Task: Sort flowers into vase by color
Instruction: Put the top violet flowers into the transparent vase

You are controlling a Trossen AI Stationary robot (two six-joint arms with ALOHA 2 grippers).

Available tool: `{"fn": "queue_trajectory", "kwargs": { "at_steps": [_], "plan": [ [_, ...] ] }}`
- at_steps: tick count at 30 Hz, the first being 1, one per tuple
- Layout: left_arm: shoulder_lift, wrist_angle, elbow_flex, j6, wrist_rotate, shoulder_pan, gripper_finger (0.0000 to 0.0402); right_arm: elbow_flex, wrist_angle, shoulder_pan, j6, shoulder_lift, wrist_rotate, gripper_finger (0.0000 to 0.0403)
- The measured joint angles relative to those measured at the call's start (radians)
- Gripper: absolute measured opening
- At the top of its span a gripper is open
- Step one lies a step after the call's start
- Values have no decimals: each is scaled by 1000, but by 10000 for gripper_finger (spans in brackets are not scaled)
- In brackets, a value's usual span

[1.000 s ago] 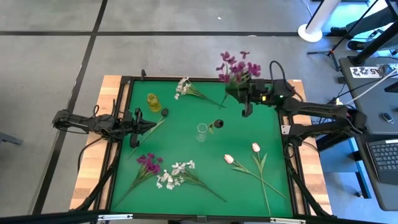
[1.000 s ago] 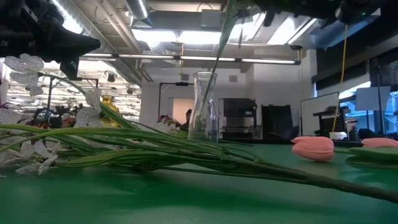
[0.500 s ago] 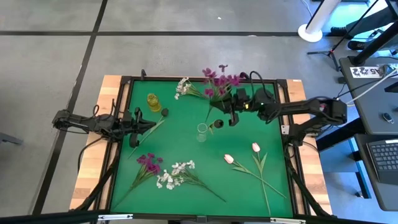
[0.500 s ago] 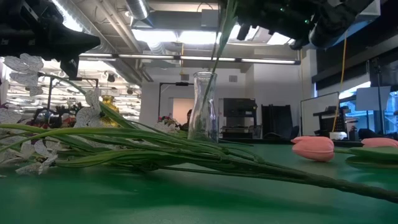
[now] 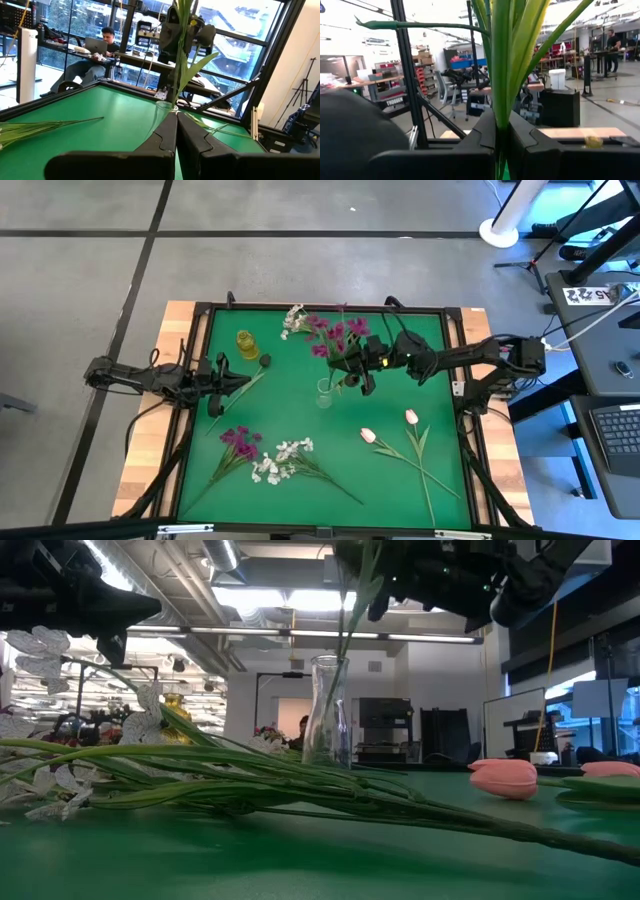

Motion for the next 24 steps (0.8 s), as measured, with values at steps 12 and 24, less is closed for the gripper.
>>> {"fn": "queue_trajectory", "kwargs": {
  "at_steps": [12, 24],
  "plan": [
    [0, 1, 0, 0, 0, 0, 0, 0, -33, 0, -51, 47, 33, 31],
    [0, 5, 0, 0, 0, 0, 0, 1, -116, -1, -81, 44, 5, 145]
  ]
}}
